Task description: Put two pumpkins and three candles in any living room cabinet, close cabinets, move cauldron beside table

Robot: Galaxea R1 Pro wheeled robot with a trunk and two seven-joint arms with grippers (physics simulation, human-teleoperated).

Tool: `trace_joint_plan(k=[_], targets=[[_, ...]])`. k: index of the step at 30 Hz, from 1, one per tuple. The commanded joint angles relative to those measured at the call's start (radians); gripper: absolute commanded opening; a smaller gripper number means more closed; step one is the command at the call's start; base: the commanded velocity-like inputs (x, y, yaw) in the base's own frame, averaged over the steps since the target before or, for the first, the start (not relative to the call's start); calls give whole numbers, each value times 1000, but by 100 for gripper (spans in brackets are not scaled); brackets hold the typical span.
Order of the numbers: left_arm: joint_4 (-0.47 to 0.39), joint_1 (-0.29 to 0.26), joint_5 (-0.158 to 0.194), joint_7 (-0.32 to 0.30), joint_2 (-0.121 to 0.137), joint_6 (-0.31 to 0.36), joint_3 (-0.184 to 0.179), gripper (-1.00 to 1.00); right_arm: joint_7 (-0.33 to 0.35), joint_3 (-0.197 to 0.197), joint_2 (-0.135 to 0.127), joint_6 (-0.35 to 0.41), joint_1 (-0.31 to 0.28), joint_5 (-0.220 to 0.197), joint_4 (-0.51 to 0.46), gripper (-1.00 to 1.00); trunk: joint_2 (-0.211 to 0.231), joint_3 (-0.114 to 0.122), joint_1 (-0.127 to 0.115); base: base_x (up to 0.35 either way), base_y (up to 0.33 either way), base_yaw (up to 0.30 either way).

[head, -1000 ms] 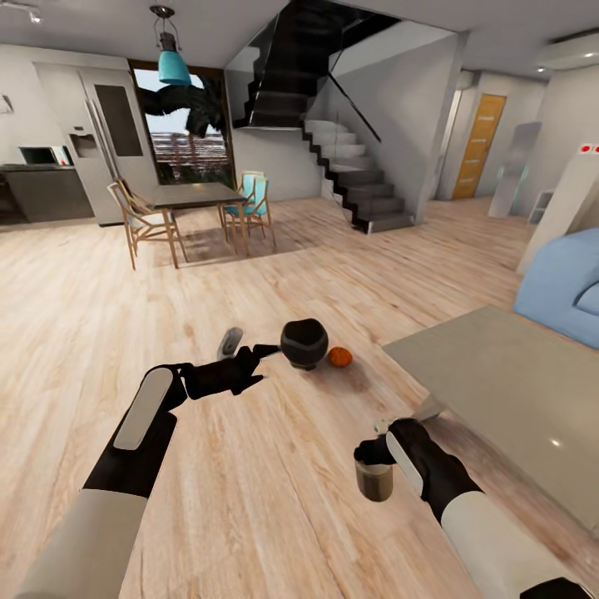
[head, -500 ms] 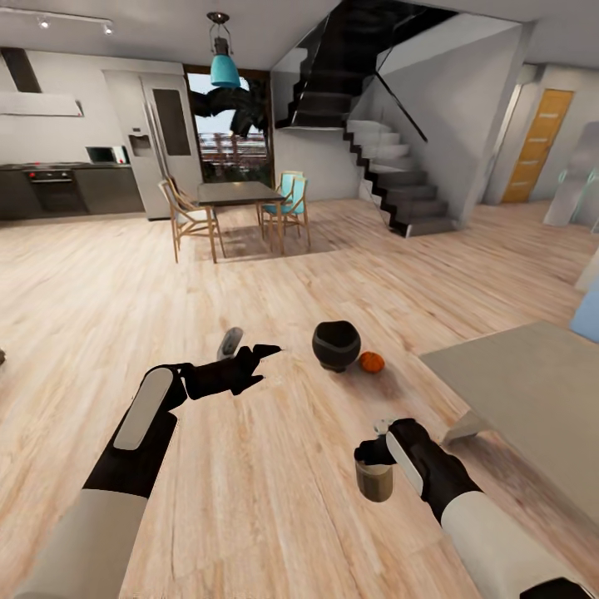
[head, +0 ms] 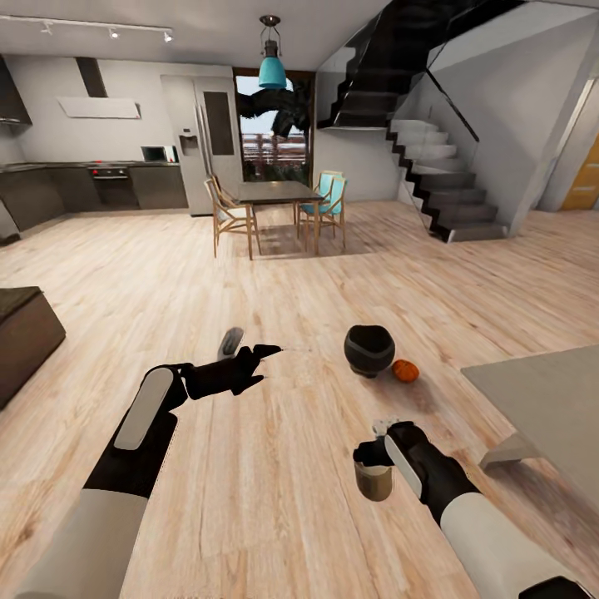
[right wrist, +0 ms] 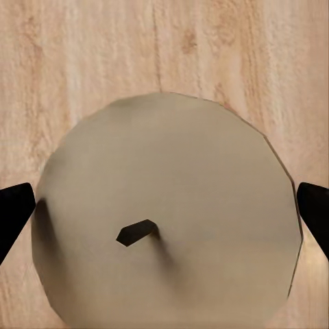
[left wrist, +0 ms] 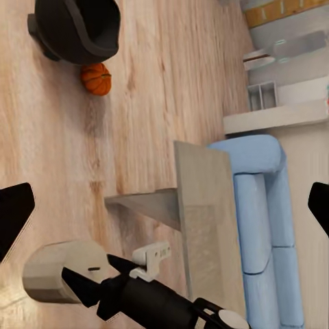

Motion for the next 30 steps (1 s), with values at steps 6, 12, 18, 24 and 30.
trace_joint_plan(k=[6, 12, 18, 24, 30], targets=[[0, 0, 0, 0, 0, 0, 0, 100, -1, 18, 0, -2, 0, 1, 1, -100, 0, 0, 0, 0, 0, 284], [0, 0, 0, 0, 0, 0, 0, 100, -1, 18, 0, -2, 0, 0, 1, -100, 0, 0, 0, 0, 0, 284], [0, 0, 0, 0, 0, 0, 0, 100, -1, 18, 1, -2, 0, 0, 1, -100, 0, 0, 0, 0, 0, 284], [0, 0, 0, 0, -1, 0, -1, 100, -1, 18, 1, -5, 0, -1, 2, -100, 0, 0, 0, 0, 0, 284], [0, 0, 0, 0, -2, 0, -1, 100, -1, 20, 1, -8, 0, -1, 3, -100, 0, 0, 0, 0, 0, 284]])
